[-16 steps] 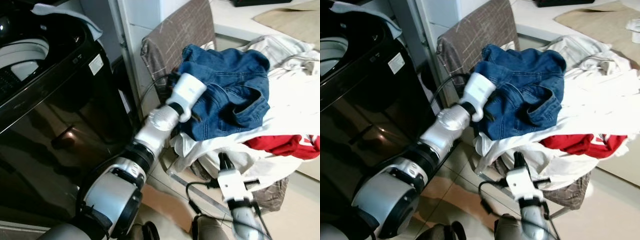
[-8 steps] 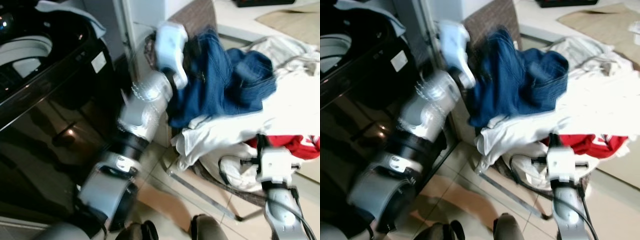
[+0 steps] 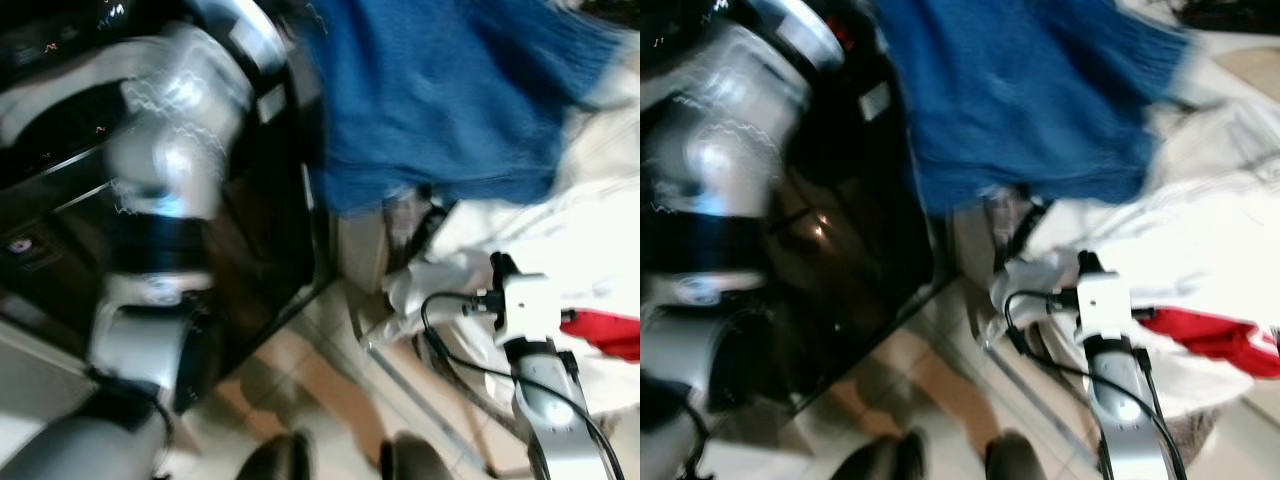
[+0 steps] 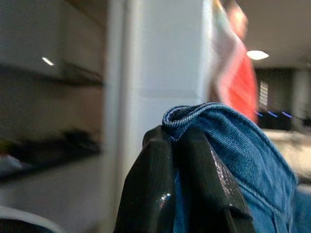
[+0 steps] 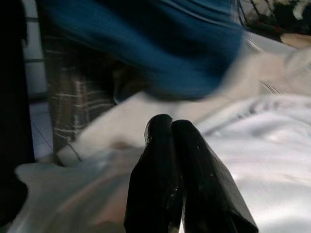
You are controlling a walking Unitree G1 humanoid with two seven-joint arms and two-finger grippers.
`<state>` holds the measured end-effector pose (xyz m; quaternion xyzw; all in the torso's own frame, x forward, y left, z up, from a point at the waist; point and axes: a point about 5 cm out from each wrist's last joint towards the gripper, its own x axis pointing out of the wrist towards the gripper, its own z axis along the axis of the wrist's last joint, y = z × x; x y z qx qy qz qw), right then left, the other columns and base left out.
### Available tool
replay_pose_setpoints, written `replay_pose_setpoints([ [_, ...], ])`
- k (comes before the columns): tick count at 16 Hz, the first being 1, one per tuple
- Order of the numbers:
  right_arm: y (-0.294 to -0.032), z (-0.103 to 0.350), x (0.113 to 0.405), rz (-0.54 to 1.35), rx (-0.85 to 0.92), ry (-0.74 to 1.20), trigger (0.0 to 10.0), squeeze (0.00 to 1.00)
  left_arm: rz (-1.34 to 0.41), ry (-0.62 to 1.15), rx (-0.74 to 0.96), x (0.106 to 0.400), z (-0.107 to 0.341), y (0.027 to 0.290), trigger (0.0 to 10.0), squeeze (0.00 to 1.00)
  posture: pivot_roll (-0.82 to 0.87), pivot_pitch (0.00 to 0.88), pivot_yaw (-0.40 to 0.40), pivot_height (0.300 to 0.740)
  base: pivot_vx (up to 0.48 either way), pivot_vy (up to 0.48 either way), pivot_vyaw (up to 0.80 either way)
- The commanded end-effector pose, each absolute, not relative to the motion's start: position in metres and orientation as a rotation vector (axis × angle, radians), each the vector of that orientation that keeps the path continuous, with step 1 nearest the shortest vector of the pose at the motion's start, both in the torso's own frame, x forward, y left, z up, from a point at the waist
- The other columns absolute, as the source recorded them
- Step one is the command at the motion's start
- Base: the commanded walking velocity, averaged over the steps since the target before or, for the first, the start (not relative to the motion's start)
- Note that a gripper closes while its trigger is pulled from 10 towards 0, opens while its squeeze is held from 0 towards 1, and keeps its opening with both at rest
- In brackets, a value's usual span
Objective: Clothes washing
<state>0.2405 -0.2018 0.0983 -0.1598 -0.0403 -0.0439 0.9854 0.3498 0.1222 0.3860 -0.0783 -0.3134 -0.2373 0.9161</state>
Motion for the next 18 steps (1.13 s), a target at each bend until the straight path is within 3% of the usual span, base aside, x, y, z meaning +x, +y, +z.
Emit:
replay_pose_setpoints([
  [1,-0.199,0.096,0.241,-0.076,-0.299,-0.063,10.0,0.00,-0.422,-0.685,-0.155,0.346,0.394,0.141,0.0,0.00,-0.20,0.093,0.063,0.723,0.000,0.000,0.74],
  [5,-0.201,0.094,0.246,-0.069,-0.294,-0.038,10.0,0.00,-0.281,-0.473,-0.001,0.363,0.337,0.150,0.0,0.00,-0.17,0.088,0.056,0.723,0.000,0.000,0.74],
  [8,-0.208,0.087,0.250,-0.121,-0.300,0.016,10.0,0.00,-0.255,-0.305,0.194,0.359,0.260,0.123,0.0,0.00,-0.16,0.088,0.051,0.723,0.000,0.000,0.49],
  [10,-0.207,0.089,0.251,-0.109,-0.297,0.008,10.0,0.00,-0.290,-0.283,0.196,0.351,0.241,0.109,0.0,0.00,-0.16,0.088,0.049,0.723,0.000,0.000,0.00],
  [13,-0.200,0.094,0.257,-0.060,-0.318,-0.020,10.0,0.00,-0.284,-0.219,0.189,0.343,0.216,0.095,0.0,0.00,-0.15,0.070,0.043,0.723,0.000,-0.474,0.40],
  [16,-0.196,0.103,0.268,-0.066,-0.300,-0.068,10.0,0.00,-0.235,-0.177,0.215,0.346,0.200,0.098,0.0,0.00,-0.14,0.041,0.042,0.723,0.000,-0.461,0.60],
  [18,-0.176,0.122,0.276,0.002,-0.270,-0.159,10.0,0.00,-0.205,-0.107,0.247,0.343,0.180,0.107,0.0,0.00,-0.13,0.009,0.032,0.723,0.148,-0.186,0.00],
])
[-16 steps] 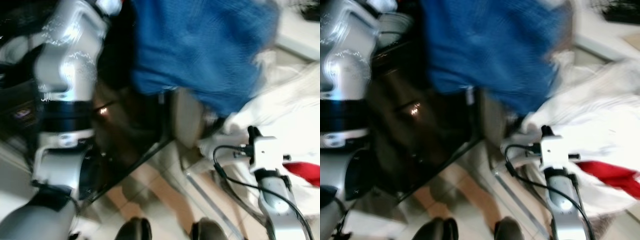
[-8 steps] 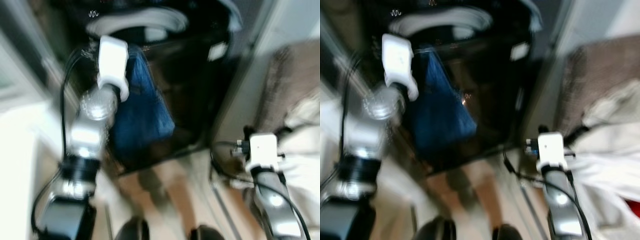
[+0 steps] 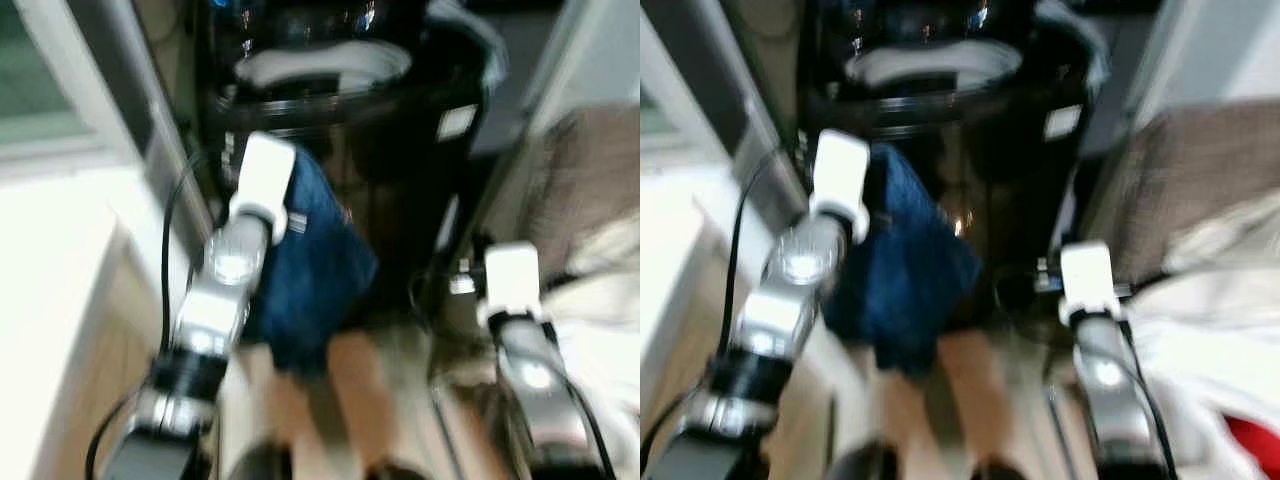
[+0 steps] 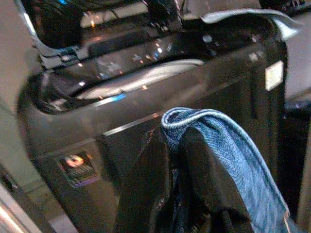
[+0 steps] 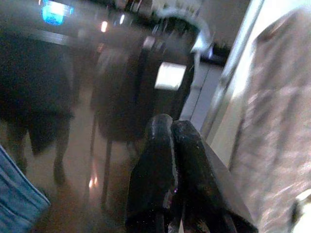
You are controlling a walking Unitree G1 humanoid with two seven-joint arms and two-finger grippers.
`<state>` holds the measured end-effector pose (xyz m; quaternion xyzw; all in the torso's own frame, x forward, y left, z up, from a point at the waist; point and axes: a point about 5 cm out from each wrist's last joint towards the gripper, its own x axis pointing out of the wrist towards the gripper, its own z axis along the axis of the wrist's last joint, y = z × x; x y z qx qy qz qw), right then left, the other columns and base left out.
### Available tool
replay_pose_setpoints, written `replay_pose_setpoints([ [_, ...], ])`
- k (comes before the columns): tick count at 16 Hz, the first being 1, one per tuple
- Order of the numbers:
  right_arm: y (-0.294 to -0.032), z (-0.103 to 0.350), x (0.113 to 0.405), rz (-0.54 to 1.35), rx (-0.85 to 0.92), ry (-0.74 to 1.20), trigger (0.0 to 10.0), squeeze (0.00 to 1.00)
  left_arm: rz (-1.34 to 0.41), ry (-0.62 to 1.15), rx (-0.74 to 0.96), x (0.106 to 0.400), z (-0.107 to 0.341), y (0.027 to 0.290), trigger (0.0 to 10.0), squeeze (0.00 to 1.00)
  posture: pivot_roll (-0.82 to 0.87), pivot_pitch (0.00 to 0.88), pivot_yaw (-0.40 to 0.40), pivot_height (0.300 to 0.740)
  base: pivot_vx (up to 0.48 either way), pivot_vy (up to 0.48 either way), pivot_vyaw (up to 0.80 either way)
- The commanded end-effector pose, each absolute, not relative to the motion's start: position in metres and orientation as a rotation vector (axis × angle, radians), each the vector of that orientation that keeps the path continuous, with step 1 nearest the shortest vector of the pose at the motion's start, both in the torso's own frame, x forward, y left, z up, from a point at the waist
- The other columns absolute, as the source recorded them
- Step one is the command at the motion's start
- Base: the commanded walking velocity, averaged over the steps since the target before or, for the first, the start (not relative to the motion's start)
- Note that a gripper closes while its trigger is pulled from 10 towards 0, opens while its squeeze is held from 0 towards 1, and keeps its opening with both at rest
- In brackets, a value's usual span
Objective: Clothes washing
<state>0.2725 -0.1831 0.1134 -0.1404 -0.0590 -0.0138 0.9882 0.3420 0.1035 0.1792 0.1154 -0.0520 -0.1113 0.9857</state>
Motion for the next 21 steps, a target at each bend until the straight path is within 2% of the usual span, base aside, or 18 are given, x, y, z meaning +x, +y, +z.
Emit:
replay_pose_setpoints([
  [1,-0.164,0.127,0.279,0.036,-0.243,-0.181,10.0,0.00,-0.193,-0.068,0.258,0.340,0.169,0.112,0.0,0.00,-0.13,0.007,0.030,0.723,0.000,0.000,0.00],
  [4,-0.143,0.128,0.295,0.144,-0.198,-0.181,10.0,0.00,-0.084,-0.001,0.274,0.324,0.146,0.138,0.0,0.00,-0.08,0.000,0.011,0.723,0.000,0.000,0.00],
  [7,-0.143,0.127,0.306,0.150,-0.188,-0.169,10.0,0.00,-0.013,-0.006,0.264,0.314,0.142,0.152,0.0,0.00,-0.03,0.000,-0.024,0.723,0.000,0.000,0.00],
  [9,-0.143,0.137,0.316,0.114,-0.197,-0.216,10.0,0.00,-0.035,-0.091,0.320,0.311,0.157,0.143,0.0,0.00,0.01,0.000,-0.057,0.723,0.000,0.000,0.00],
  [12,-0.151,0.157,0.324,0.018,-0.243,-0.319,10.0,0.00,-0.165,-0.325,0.421,0.323,0.216,0.121,0.0,0.00,0.00,0.000,-0.040,0.723,0.446,0.000,0.00],
  [16,-0.158,0.164,0.326,-0.048,-0.256,-0.347,10.0,0.00,-0.293,-0.401,0.476,0.328,0.230,0.104,0.0,0.00,-0.04,0.000,-0.003,0.723,0.480,0.000,0.00],
  [19,-0.166,0.187,0.330,-0.105,-0.265,-0.436,10.0,0.00,-0.353,-0.491,0.502,0.332,0.253,0.087,0.0,0.00,-0.07,0.000,0.022,0.723,0.480,0.000,-0.80],
  [21,-0.171,0.193,0.330,-0.119,-0.270,-0.457,10.0,0.00,-0.371,-0.546,0.508,0.337,0.270,0.081,0.0,0.00,-0.09,0.000,0.028,0.723,0.480,0.000,0.00],
])
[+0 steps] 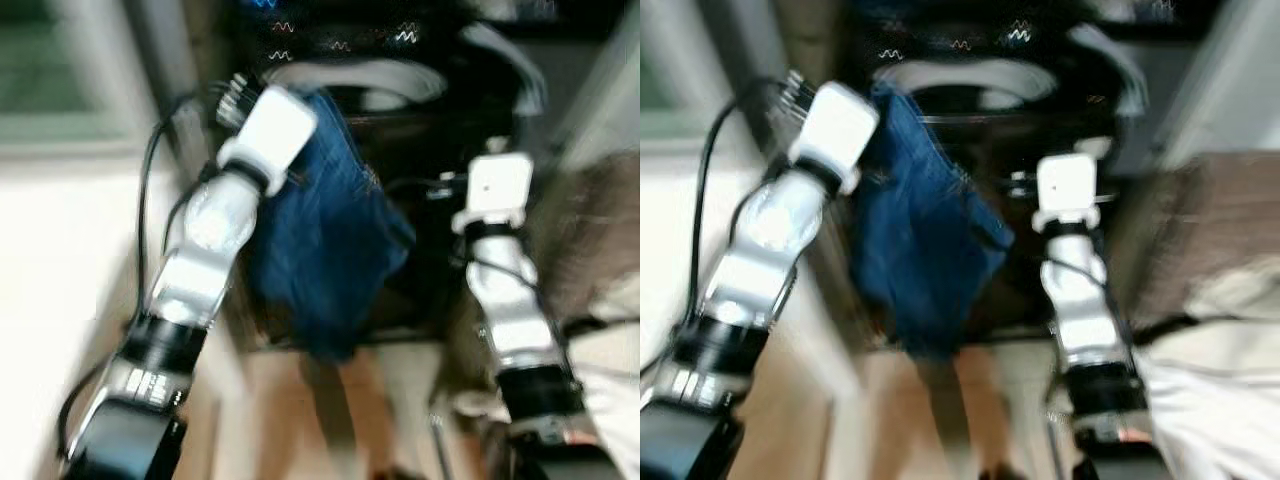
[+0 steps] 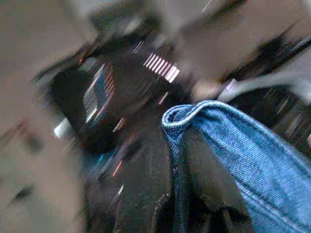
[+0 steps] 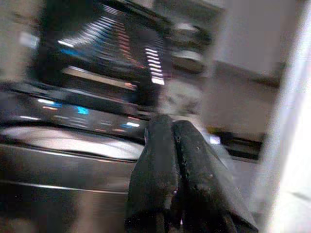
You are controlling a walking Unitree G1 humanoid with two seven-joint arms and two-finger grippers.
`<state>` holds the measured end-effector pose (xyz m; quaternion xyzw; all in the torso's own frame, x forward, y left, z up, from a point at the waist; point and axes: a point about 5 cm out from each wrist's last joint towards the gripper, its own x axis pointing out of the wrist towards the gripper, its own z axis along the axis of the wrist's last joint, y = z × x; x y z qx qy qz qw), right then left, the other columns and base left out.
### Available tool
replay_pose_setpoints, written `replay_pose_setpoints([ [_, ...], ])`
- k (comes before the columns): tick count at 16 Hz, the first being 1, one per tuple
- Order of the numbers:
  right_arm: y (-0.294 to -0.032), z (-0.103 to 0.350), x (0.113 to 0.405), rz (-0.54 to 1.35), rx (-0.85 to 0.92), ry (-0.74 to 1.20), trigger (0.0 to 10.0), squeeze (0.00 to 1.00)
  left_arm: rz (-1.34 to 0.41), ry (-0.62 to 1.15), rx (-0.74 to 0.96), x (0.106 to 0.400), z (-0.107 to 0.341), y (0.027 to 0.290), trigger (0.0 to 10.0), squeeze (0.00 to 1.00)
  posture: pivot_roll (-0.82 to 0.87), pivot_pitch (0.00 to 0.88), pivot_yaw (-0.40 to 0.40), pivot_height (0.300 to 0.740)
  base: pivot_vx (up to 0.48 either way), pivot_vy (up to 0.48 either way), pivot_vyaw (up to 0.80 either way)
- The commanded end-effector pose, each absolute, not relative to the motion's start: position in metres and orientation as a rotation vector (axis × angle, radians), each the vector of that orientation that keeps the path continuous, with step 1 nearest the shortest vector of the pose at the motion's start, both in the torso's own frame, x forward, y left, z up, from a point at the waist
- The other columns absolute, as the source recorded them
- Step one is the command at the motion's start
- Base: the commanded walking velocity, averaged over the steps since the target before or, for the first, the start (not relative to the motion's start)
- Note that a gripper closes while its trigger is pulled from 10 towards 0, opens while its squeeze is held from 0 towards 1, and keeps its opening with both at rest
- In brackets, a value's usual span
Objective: Clothes washing
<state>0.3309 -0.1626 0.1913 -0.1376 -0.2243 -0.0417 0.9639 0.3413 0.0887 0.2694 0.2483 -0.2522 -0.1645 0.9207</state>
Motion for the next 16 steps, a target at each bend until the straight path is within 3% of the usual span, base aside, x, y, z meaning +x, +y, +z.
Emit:
replay_pose_setpoints([
  [1,-0.172,0.192,0.327,-0.121,-0.266,-0.459,10.0,0.00,-0.389,-0.596,0.531,0.343,0.289,0.076,0.0,0.00,-0.09,0.000,0.029,0.723,0.480,0.000,0.00],
  [5,-0.174,0.178,0.307,-0.123,-0.264,-0.456,10.0,0.00,-0.439,-0.719,0.609,0.362,0.359,0.066,0.0,0.00,-0.11,0.000,0.046,0.723,0.480,0.000,0.00],
  [6,-0.176,0.164,0.287,-0.066,-0.277,-0.430,10.0,0.00,-0.361,-0.758,0.672,0.373,0.396,0.076,0.0,0.00,-0.13,0.000,0.058,0.723,0.480,0.000,0.00],
  [9,-0.180,0.145,0.256,-0.011,-0.280,-0.359,10.0,0.00,-0.226,-0.736,0.769,0.385,0.445,0.098,0.0,0.00,-0.17,0.000,0.089,0.723,0.480,0.000,0.00],
  [11,-0.181,0.143,0.246,-0.006,-0.274,-0.352,10.0,0.00,-0.188,-0.687,0.853,0.390,0.451,0.099,0.0,0.00,-0.20,0.000,0.113,0.723,0.480,0.000,0.00],
  [16,-0.188,0.131,0.181,0.105,-0.305,-0.249,10.0,0.00,0.069,-0.676,1.098,0.388,0.479,0.118,0.0,0.00,-0.32,0.048,0.188,0.723,0.480,0.000,0.00],
])
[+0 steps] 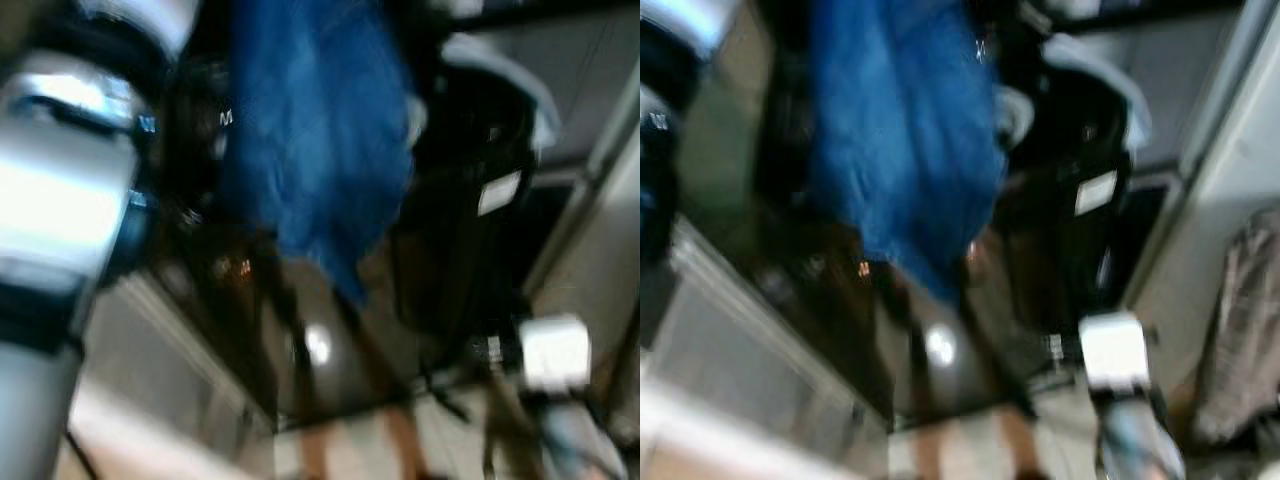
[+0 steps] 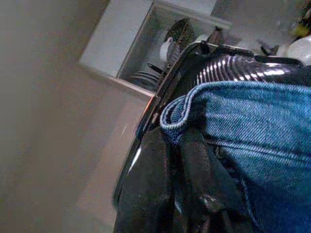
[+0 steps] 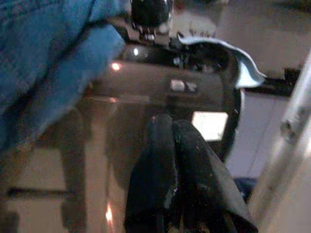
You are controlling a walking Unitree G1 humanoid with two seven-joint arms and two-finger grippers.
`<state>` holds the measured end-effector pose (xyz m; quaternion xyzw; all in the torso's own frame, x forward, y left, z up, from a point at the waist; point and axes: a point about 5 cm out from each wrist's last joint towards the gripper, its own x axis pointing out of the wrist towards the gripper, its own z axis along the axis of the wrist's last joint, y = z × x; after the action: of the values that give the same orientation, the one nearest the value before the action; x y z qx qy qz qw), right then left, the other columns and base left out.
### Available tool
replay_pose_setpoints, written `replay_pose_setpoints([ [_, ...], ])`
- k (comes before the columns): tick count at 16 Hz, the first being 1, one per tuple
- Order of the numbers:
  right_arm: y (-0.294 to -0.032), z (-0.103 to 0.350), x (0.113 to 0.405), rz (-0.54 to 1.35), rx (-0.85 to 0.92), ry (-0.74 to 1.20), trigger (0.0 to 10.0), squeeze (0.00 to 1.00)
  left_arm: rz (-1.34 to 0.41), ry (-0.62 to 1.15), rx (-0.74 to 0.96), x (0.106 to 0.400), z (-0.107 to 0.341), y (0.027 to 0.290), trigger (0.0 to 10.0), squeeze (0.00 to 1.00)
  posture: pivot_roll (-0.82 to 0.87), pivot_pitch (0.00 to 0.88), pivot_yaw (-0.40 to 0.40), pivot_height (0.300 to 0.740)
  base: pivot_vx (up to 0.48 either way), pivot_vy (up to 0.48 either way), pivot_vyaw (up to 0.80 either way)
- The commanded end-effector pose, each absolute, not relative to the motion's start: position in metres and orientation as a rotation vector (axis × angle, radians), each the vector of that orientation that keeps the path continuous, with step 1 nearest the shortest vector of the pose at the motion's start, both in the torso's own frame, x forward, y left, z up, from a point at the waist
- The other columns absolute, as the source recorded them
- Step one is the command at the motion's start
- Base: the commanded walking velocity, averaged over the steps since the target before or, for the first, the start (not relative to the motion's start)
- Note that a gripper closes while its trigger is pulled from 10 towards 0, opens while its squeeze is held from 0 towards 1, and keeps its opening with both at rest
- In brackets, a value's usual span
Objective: Clothes washing
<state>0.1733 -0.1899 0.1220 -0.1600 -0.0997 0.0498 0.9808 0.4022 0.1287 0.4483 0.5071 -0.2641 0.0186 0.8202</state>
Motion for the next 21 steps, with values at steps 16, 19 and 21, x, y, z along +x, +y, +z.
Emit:
replay_pose_setpoints([
  [16,-0.186,0.152,0.172,0.045,-0.317,-0.206,10.0,0.00,-0.135,-0.320,1.019,0.420,0.388,0.138,10.0,0.00,-0.32,0.104,0.172,0.723,0.150,0.000,0.00],
  [19,-0.184,0.152,0.188,0.087,-0.322,-0.217,10.0,0.00,-0.233,-0.366,1.102,0.420,0.371,0.123,10.0,0.00,-0.28,0.085,0.137,0.723,0.000,0.000,0.00],
  [21,-0.183,0.151,0.192,0.091,-0.325,-0.222,10.0,0.00,-0.254,-0.366,1.054,0.420,0.368,0.120,10.0,1.00,-0.28,0.084,0.145,0.723,0.000,0.000,0.00],
])
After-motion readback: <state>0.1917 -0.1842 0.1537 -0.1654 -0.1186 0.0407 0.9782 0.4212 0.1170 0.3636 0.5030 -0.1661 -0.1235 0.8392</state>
